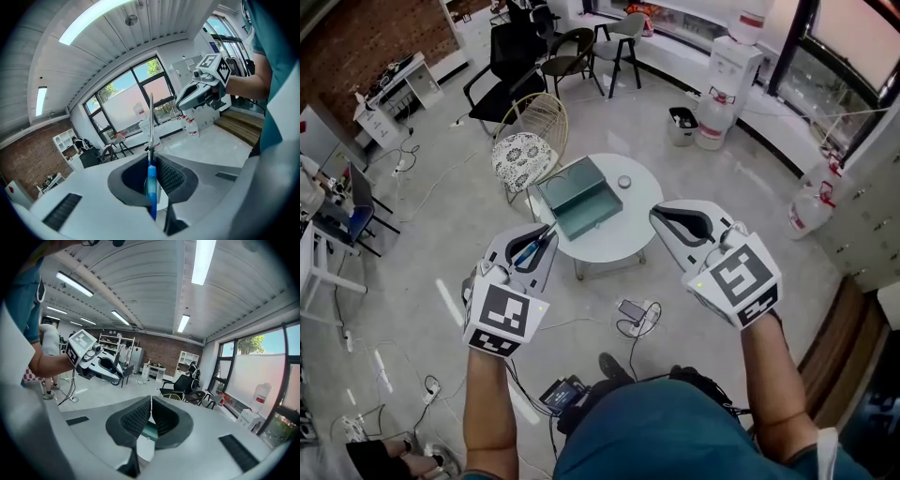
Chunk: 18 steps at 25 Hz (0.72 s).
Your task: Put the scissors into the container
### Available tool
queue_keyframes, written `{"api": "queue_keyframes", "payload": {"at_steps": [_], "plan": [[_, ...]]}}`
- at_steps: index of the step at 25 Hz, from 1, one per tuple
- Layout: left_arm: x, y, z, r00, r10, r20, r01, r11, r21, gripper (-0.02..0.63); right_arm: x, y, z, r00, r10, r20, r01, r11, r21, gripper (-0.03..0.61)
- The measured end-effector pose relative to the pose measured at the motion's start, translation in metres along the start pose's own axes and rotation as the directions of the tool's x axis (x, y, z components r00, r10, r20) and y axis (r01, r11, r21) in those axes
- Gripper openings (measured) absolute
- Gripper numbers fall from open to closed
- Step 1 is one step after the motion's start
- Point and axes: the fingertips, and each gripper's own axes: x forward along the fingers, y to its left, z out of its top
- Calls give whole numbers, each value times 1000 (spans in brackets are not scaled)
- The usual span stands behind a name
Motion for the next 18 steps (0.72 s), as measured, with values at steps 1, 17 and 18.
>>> {"api": "queue_keyframes", "payload": {"at_steps": [1, 17, 18], "plan": [[1, 6, -5, 1000, -5, 4, 5, 1000, 0, 52, 7, 1, 2, 1000, -5, -3, 5, 1000, 0, 38], [61, 71, -39, 996, 47, -70, -51, 997, -64, 52, 106, -57, -2, 995, 97, 1, -97, 995, -6, 38], [69, 73, -37, 995, 57, -83, -63, 996, -70, 52, 111, -66, -5, 993, 114, 4, -114, 993, -5, 38]]}}
